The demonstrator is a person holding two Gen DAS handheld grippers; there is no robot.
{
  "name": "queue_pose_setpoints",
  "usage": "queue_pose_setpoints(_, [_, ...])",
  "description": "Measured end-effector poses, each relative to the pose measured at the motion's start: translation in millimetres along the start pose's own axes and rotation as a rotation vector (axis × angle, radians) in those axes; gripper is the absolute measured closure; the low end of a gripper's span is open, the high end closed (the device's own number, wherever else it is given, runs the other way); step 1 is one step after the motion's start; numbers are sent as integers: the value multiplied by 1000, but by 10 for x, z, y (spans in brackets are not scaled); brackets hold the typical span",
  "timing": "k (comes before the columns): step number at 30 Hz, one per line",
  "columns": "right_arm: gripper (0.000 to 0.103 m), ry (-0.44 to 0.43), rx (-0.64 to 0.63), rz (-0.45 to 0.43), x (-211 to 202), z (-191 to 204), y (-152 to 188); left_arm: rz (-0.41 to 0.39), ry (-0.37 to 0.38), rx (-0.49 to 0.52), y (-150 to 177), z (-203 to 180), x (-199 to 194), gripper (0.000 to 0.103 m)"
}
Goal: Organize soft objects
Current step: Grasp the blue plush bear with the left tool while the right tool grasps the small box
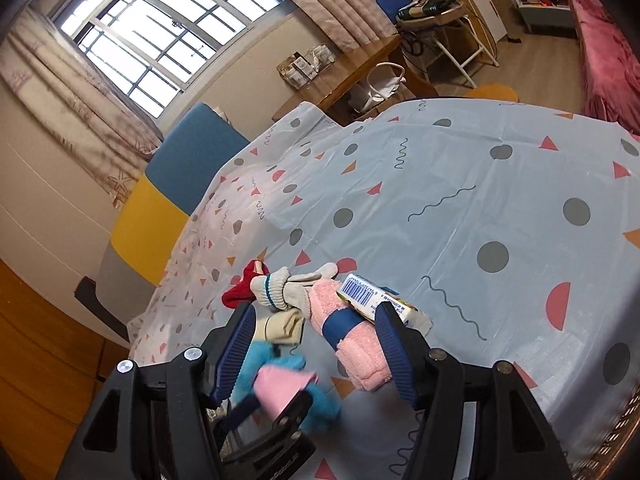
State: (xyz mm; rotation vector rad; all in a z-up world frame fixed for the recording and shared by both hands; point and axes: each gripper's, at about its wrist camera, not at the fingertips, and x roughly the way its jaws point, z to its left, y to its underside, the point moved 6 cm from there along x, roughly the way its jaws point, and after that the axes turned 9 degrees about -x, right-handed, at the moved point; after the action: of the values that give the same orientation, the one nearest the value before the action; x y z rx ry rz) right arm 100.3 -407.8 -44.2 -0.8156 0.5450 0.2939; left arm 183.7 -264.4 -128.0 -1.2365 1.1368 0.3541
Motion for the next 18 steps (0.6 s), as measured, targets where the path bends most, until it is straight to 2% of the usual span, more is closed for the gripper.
queue_pose_setpoints(2, [40,-6,12,4,7,-17,0,12,51,-38,-18,43,-12,32])
queue_pose_setpoints(4, [40,-11,24,7,11,-31,3,37,77,-119,-5,140,-17,30])
queue_pose_setpoints(8, [40,-12,27,17,27,-27,16,77,47,-307,29,348,13,28])
queue_pose_setpoints(11, [40,-10,20,18,27,-19,20,99,18,-405,41,469,59,28])
queue_pose_setpoints(18, [40,-10,8,36,58,11,39,113,-78,-465,-126,567,269,26])
